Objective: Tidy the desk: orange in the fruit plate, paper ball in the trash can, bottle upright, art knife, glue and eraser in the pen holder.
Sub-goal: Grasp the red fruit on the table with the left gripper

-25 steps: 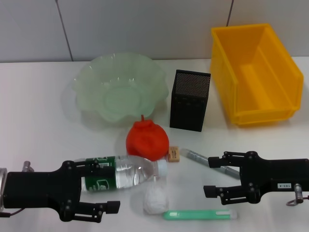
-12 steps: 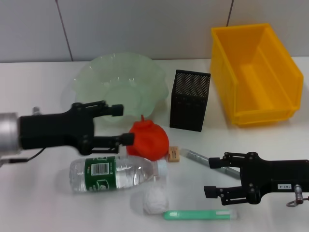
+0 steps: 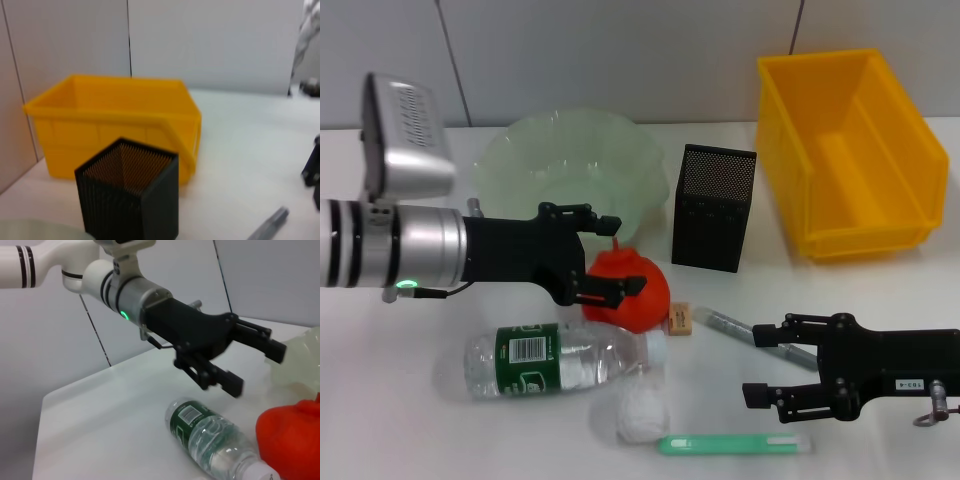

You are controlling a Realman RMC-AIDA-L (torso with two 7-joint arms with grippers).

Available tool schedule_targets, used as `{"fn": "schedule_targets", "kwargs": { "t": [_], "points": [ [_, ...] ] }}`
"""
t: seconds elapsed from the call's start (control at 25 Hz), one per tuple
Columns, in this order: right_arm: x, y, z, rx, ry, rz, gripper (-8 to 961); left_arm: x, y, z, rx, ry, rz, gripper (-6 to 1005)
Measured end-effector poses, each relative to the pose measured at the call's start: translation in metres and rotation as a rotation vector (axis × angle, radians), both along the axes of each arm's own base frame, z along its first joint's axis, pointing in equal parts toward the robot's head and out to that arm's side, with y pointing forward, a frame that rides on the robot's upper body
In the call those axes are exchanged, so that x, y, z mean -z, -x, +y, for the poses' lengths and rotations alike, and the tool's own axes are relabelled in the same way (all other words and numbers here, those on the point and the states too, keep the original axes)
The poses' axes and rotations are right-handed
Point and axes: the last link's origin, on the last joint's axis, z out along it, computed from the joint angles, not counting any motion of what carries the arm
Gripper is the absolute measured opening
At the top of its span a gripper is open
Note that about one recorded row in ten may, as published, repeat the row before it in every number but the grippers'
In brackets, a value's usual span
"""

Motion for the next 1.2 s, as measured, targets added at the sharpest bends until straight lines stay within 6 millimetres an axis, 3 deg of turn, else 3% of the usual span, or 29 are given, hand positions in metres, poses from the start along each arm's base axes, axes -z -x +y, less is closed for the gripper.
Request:
{"fn": "schedule_targets", "kwargs": {
  "t": [0.32,0.88,1.2],
  "points": [
    [-0.002,0.000,0.000,0.006,-0.007,0.011,820,0.027,-0.002,0.010,0.045,-0.032,0.175,840],
    [-0.002,-0.002,-0.001,0.012,-0.006,0.010,817,0.041,-0.002,0.010,0.081,-0.029,0.253,760],
    [-0.002,-0.002,-0.001,0.012,-0.008,0.009,815,0.041,-0.004,0.012,0.084,-0.037,0.254,438]
  ]
}}
